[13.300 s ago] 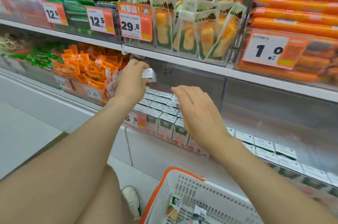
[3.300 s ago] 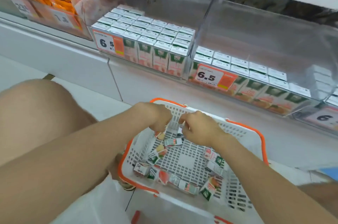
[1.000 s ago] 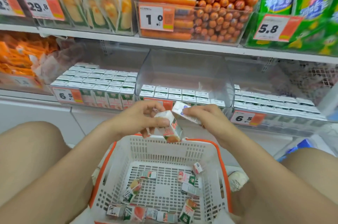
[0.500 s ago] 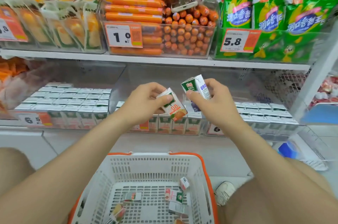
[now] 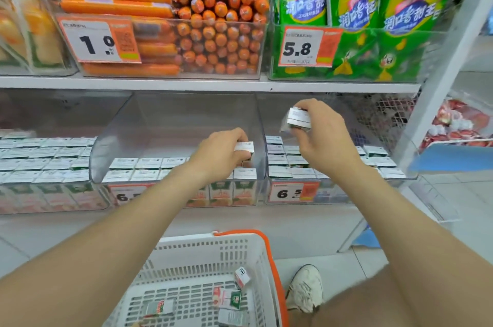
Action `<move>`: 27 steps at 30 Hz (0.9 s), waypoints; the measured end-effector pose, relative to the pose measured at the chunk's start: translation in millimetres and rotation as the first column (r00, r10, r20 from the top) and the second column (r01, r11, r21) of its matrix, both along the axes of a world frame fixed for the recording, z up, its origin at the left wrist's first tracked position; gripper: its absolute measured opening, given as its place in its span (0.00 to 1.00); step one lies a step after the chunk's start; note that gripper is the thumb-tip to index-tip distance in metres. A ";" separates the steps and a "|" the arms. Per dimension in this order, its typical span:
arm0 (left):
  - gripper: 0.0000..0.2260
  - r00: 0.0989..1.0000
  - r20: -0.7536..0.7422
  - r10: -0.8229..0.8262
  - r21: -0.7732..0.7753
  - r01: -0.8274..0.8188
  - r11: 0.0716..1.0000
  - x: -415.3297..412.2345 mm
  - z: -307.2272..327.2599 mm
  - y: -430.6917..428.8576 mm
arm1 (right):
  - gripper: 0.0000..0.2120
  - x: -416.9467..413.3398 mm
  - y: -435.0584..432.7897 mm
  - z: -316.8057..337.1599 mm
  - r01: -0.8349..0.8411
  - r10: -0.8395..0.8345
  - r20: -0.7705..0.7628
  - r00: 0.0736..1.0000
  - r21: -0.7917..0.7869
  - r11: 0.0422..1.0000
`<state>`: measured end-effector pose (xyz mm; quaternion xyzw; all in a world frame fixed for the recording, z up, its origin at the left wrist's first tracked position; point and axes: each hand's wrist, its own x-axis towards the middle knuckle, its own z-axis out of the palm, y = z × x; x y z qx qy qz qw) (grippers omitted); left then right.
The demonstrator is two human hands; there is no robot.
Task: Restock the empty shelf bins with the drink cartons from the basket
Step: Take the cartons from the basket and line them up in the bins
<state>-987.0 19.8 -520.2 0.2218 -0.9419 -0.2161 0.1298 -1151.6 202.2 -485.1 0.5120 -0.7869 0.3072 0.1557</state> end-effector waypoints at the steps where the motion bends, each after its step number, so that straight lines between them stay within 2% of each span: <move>1: 0.08 0.996 0.088 -0.015 -0.004 0.015 1.000 -0.5 -4.0 -2.2 | 0.17 -4.1 -0.2 -0.8 0.022 -0.022 0.008 1.000 0.001 1.000; 3: 0.08 0.975 0.213 -0.056 0.015 0.054 0.998 -0.5 -9.4 -4.4 | 0.17 -13.6 -1.3 -1.8 0.071 -0.072 0.044 0.996 0.032 0.997; 6: 0.11 0.959 0.275 -0.074 0.012 0.073 0.997 -2.2 -10.1 -5.4 | 0.19 -27.4 -3.4 -5.6 0.133 -0.149 0.104 0.983 0.145 0.981; 8: 0.14 0.973 0.224 -0.055 -0.003 0.057 0.998 -4.8 -8.0 -4.2 | 0.21 -37.7 -7.5 -9.5 0.160 -0.182 0.091 0.979 0.214 0.964; 10: 0.14 0.999 0.050 -0.012 -0.018 0.013 1.000 -8.4 -6.5 2.8 | 0.22 -45.8 -14.1 -12.9 0.177 -0.204 0.084 0.975 0.252 0.951; 12: 0.14 0.983 -0.184 0.027 0.014 -0.025 1.000 -12.7 -4.6 15.5 | 0.23 -51.8 -21.5 -15.4 0.190 -0.215 0.064 0.975 0.271 0.944; 14: 0.19 0.960 -0.279 -0.020 0.064 0.039 0.997 -15.5 -3.9 30.2 | 0.23 -58.9 -29.5 -19.9 0.174 -0.195 0.042 0.980 0.297 0.939; 16: 0.23 0.967 -0.235 -0.096 0.021 0.104 0.994 -16.5 -8.4 40.7 | 0.24 -65.9 -35.5 -24.3 0.125 -0.152 0.040 0.988 0.382 0.916; 19: 0.27 0.970 -0.212 -0.121 -0.089 0.104 0.991 -17.4 -18.5 44.7 | 0.21 -70.0 -40.9 -30.6 0.018 -0.105 0.134 0.985 0.532 0.847; 24: 0.31 0.963 -0.235 -0.133 -0.113 0.109 0.988 -16.0 -21.2 41.6 | 0.24 -67.4 -53.6 -32.7 -0.032 -0.189 0.308 0.932 0.590 0.806; 27: 0.33 0.970 -0.194 -0.143 -0.138 0.117 0.983 -12.4 -21.2 38.5 | 0.22 -59.5 -57.1 -26.9 -0.061 -0.204 0.346 0.916 0.622 0.781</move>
